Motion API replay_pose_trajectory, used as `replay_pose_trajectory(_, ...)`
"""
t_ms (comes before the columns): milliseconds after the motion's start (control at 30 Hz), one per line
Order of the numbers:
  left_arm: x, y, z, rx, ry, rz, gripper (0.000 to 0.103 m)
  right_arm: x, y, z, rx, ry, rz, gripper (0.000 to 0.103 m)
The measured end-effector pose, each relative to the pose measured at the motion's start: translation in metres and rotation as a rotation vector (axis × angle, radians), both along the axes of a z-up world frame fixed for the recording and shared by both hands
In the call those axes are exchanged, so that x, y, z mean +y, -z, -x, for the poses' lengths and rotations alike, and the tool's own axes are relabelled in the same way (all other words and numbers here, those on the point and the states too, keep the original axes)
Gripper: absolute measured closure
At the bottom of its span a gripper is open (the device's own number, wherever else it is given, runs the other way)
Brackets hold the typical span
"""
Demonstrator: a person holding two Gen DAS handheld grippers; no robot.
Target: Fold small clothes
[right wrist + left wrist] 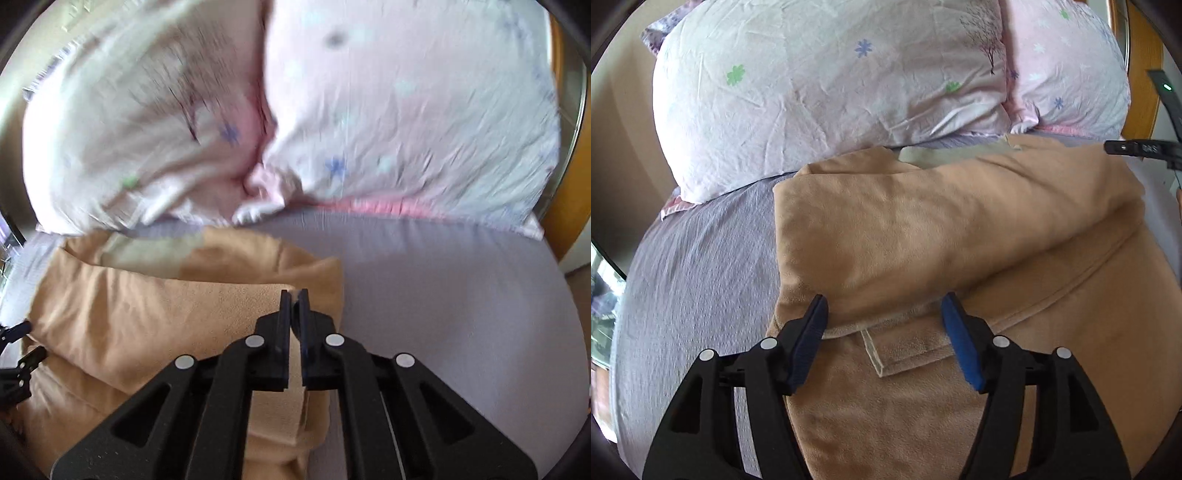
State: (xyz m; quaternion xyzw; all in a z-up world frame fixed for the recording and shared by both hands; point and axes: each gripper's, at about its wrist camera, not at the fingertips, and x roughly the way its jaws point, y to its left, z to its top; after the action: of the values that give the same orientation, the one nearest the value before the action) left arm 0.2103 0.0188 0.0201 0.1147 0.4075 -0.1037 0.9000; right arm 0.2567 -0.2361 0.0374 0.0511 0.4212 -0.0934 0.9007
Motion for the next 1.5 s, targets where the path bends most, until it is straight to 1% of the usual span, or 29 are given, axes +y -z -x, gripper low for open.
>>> replay_pose_trajectory(33,-0.001,0.001,0.001,-0.003,0.001,-0.010,0.036,-0.005,0.006,-0.003,0.027,0.015,-0.028,0.092)
replay_pose_trajectory(67,0.000,0.001,0.001,-0.004,0.000,-0.009,0.036,-0.010,0.006,-0.001,0.026,0.027,-0.068,0.090)
replay_pose_trajectory(100,0.001,0.001,0.002,-0.004,0.000,-0.001,0.035,-0.016,0.003,0.008,-0.011,0.031,-0.122,0.083)
replay_pose_trajectory(133,0.003,0.000,0.001,-0.003,0.000,0.009,0.034,-0.020,0.001,0.018,-0.044,0.031,-0.160,0.080)
replay_pose_trajectory(200,0.005,0.000,-0.001,0.007,-0.001,0.026,0.033,-0.023,-0.003,0.040,-0.080,0.039,-0.187,0.078)
replay_pose_trajectory(267,0.005,0.002,-0.003,0.017,-0.004,0.028,0.033,-0.020,0.000,0.051,-0.075,0.027,-0.198,0.078)
replay_pose_trajectory(333,0.006,0.002,-0.002,0.014,-0.007,0.031,0.033,-0.008,0.008,0.054,-0.045,0.001,-0.167,0.081)
replay_pose_trajectory(367,0.007,0.001,-0.001,0.010,-0.012,0.034,0.033,-0.001,0.017,0.051,0.004,0.000,-0.115,0.082)
replay_pose_trajectory(400,0.010,-0.002,0.002,0.008,-0.023,0.047,0.033,0.005,0.029,0.046,0.075,0.006,-0.053,0.082)
replay_pose_trajectory(433,0.014,-0.004,0.006,0.007,-0.029,0.063,0.033,0.006,0.034,0.046,0.075,0.003,-0.038,0.082)
replay_pose_trajectory(467,0.019,-0.009,0.013,0.005,-0.031,0.086,0.033,0.007,0.031,0.052,0.055,0.007,-0.034,0.080)
replay_pose_trajectory(533,0.037,-0.022,0.037,-0.003,-0.024,0.157,0.033,0.005,0.015,0.075,-0.006,-0.011,-0.102,0.069)
replay_pose_trajectory(567,0.047,-0.029,0.052,-0.008,-0.014,0.201,0.031,0.004,0.008,0.090,-0.049,-0.039,-0.143,0.052)
replay_pose_trajectory(600,0.060,-0.036,0.071,-0.012,0.005,0.258,0.023,0.005,-0.001,0.112,-0.100,-0.089,-0.190,0.038)
replay_pose_trajectory(633,0.071,-0.041,0.088,-0.016,0.027,0.308,0.013,0.005,-0.006,0.130,-0.133,-0.133,-0.224,0.033)
replay_pose_trajectory(667,0.084,-0.045,0.107,-0.024,0.055,0.362,0.011,0.006,-0.009,0.149,-0.159,-0.191,-0.265,0.029)
replay_pose_trajectory(733,0.110,-0.048,0.145,-0.028,0.116,0.479,0.010,0.005,-0.009,0.192,-0.181,-0.318,-0.373,0.024)
replay_pose_trajectory(800,0.136,-0.040,0.183,-0.016,0.147,0.587,0.010,0.002,-0.002,0.233,-0.175,-0.398,-0.471,0.017)
replay_pose_trajectory(867,0.153,-0.024,0.211,-0.001,0.142,0.630,0.010,-0.001,0.009,0.271,-0.155,-0.441,-0.511,0.015)
replay_pose_trajectory(933,0.163,-0.006,0.232,0.037,0.129,0.659,0.010,-0.005,0.027,0.311,-0.088,-0.446,-0.537,0.015)
replay_pose_trajectory(1000,0.167,0.015,0.249,0.086,0.125,0.669,0.010,-0.008,0.040,0.335,-0.028,-0.438,-0.552,0.015)
replay_pose_trajectory(1100,0.162,0.044,0.256,0.151,0.130,0.661,0.010,-0.015,0.063,0.358,0.047,-0.386,-0.570,0.015)
replay_pose_trajectory(1200,0.151,0.067,0.246,0.210,0.131,0.696,0.010,-0.022,0.085,0.357,0.084,-0.329,-0.605,0.015)
replay_pose_trajectory(1300,0.140,0.078,0.231,0.234,0.126,0.730,0.014,-0.016,0.101,0.343,0.089,-0.335,-0.650,0.015)
replay_pose_trajectory(1367,0.135,0.081,0.223,0.246,0.114,0.757,0.019,-0.012,0.110,0.334,0.088,-0.342,-0.668,0.015)
replay_pose_trajectory(1400,0.135,0.082,0.218,0.254,0.104,0.785,0.026,-0.010,0.114,0.328,0.082,-0.347,-0.689,0.015)
replay_pose_trajectory(1433,0.136,0.085,0.215,0.261,0.098,0.816,0.035,-0.008,0.118,0.324,0.073,-0.357,-0.716,0.016)
replay_pose_trajectory(1467,0.137,0.088,0.213,0.271,0.089,0.855,0.042,-0.005,0.122,0.320,0.063,-0.372,-0.748,0.031)
replay_pose_trajectory(1500,0.139,0.091,0.210,0.293,0.084,0.912,0.059,-0.001,0.125,0.316,0.060,-0.395,-0.781,0.062)
